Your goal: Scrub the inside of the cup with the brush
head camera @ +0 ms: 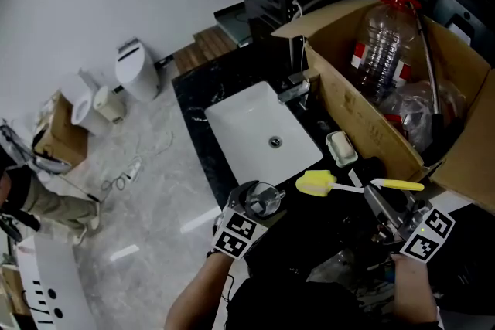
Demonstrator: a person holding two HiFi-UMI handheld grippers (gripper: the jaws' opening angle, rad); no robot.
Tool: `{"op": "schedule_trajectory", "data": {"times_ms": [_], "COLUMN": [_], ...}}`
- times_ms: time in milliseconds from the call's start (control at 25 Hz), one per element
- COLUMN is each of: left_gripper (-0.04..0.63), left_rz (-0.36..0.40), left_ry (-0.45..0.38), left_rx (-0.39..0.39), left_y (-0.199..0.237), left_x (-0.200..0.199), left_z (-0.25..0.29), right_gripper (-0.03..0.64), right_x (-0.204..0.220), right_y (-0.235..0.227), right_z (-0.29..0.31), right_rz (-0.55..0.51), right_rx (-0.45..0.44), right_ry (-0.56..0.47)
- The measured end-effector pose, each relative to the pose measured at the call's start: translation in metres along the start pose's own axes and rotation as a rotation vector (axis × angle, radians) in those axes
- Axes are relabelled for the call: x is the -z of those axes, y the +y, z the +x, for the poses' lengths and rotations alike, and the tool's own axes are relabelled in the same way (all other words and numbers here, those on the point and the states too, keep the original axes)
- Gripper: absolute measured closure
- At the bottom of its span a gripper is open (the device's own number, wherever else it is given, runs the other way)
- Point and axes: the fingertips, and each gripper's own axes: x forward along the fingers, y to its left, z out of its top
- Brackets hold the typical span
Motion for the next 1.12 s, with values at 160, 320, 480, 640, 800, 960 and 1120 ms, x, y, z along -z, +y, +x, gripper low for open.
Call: {"op": "schedule_trajectory", "data": {"times_ms": [160,320,480,640,800,960,1120], "left_gripper": [0.156,0.156,0.156,0.155,0.155,0.155,0.155], "left_rz": [-0.032,-0.057,-0.067,-0.095,-0.11,-0.116,-0.127], "left_ry": [-0.013,-0.012,-0.01,-0.004,-0.016,-0.037,-0.044], "left_rx": [0.011,0.018,0.016,0.017,0.022,0.024,0.026], "left_y": [-0.007,-0.012,-0.015,-0.015,-0.015,-0.016,-0.016], "left_x": [0.006,0.014,0.021,0.03,0.034,0.037,0.04], "left_z": [0.01,0.021,0.032,0.041,0.046,0.049,0.051], "right_gripper": [0.577,0.577,0.577,0.577,0.577,0.577,0.577], "right_x": [0.005,0.008,0.011,0.014,0.014,0.016,0.02], "right_y": [-0.003,-0.005,-0.006,-0.008,-0.009,-0.008,-0.007], "right_z": [-0.001,-0.002,-0.003,-0.003,-0.004,-0.004,-0.005], "right_rz": [0.011,0.017,0.023,0.026,0.028,0.032,0.035], "right_rx": [-0.002,-0.003,0.001,0.006,0.011,0.013,0.015], "right_ry": [0.009,0.022,0.028,0.033,0.035,0.04,0.047]}}
